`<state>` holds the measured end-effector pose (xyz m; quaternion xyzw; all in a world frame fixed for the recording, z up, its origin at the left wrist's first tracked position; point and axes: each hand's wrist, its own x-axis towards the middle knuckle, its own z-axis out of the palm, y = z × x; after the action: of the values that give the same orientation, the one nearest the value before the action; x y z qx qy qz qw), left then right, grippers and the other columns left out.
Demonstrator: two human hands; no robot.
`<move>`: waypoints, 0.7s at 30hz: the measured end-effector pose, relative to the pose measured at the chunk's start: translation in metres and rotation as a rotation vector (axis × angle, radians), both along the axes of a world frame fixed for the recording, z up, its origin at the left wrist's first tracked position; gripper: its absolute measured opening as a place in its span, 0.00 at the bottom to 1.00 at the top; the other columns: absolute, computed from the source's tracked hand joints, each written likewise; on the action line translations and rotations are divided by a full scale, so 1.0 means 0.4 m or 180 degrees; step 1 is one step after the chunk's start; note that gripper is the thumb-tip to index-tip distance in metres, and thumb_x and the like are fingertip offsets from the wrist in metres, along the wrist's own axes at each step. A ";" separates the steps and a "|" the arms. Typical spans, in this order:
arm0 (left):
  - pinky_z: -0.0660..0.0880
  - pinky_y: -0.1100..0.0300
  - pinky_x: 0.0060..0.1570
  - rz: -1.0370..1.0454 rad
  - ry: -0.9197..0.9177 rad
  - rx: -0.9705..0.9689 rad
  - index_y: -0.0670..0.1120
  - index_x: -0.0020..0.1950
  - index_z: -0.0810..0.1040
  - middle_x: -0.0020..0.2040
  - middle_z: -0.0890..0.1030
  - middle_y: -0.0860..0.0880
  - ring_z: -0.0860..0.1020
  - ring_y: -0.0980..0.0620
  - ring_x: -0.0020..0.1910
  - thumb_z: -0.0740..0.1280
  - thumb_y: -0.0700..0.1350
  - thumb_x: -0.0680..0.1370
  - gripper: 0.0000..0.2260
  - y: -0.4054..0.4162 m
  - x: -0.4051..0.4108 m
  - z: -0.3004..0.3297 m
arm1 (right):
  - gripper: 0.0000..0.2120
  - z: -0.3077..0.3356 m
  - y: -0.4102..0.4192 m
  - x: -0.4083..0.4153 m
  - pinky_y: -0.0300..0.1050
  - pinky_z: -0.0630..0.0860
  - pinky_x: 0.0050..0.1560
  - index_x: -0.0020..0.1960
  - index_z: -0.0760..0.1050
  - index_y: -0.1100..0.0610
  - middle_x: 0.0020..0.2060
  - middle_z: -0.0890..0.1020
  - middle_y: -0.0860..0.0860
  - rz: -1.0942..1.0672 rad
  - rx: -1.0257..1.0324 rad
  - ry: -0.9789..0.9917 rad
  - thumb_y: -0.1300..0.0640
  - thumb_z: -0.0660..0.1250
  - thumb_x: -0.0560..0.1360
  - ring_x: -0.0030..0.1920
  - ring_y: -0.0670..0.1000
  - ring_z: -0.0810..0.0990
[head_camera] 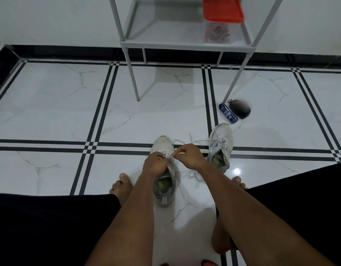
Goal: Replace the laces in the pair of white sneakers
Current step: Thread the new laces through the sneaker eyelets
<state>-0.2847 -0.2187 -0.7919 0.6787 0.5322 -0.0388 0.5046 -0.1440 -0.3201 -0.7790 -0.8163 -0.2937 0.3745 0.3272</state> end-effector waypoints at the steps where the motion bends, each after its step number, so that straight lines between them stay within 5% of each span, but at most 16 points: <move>1: 0.76 0.54 0.63 0.0031 -0.0015 0.0036 0.53 0.56 0.80 0.58 0.83 0.51 0.80 0.48 0.58 0.72 0.51 0.78 0.08 0.000 -0.002 -0.006 | 0.08 -0.004 -0.001 -0.001 0.46 0.79 0.59 0.47 0.88 0.57 0.50 0.88 0.48 0.0029 0.0002 -0.0026 0.52 0.76 0.78 0.55 0.46 0.84; 8: 0.79 0.53 0.62 0.0365 -0.0241 0.0087 0.57 0.46 0.82 0.53 0.86 0.54 0.82 0.51 0.54 0.73 0.49 0.76 0.03 -0.003 0.000 -0.017 | 0.08 -0.008 0.005 -0.006 0.45 0.79 0.52 0.48 0.86 0.59 0.46 0.86 0.49 0.0109 -0.0126 -0.0268 0.54 0.72 0.80 0.50 0.49 0.83; 11: 0.77 0.59 0.52 0.0418 -0.0314 0.0322 0.56 0.41 0.84 0.46 0.86 0.57 0.82 0.53 0.50 0.71 0.46 0.77 0.07 0.000 0.000 -0.017 | 0.08 -0.007 0.007 -0.007 0.41 0.74 0.41 0.46 0.85 0.58 0.37 0.83 0.45 0.0157 -0.0170 -0.0227 0.55 0.72 0.79 0.39 0.45 0.80; 13: 0.75 0.61 0.48 0.0336 -0.0299 0.0394 0.56 0.40 0.84 0.43 0.85 0.59 0.83 0.55 0.48 0.70 0.44 0.77 0.09 0.000 0.000 -0.015 | 0.07 -0.009 0.008 -0.009 0.38 0.73 0.39 0.46 0.86 0.59 0.37 0.83 0.45 0.0177 -0.0169 -0.0233 0.56 0.72 0.79 0.40 0.45 0.81; 21: 0.79 0.52 0.56 -0.0504 0.0046 0.0902 0.58 0.47 0.80 0.57 0.81 0.52 0.81 0.48 0.53 0.70 0.48 0.79 0.04 0.002 0.006 0.000 | 0.07 -0.013 0.005 -0.004 0.45 0.78 0.47 0.50 0.84 0.59 0.38 0.82 0.45 0.0127 -0.0111 -0.0135 0.56 0.71 0.80 0.41 0.48 0.80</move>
<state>-0.2824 -0.2178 -0.7920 0.7826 0.4808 -0.0078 0.3954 -0.1457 -0.3182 -0.7841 -0.8236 -0.3102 0.3686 0.2991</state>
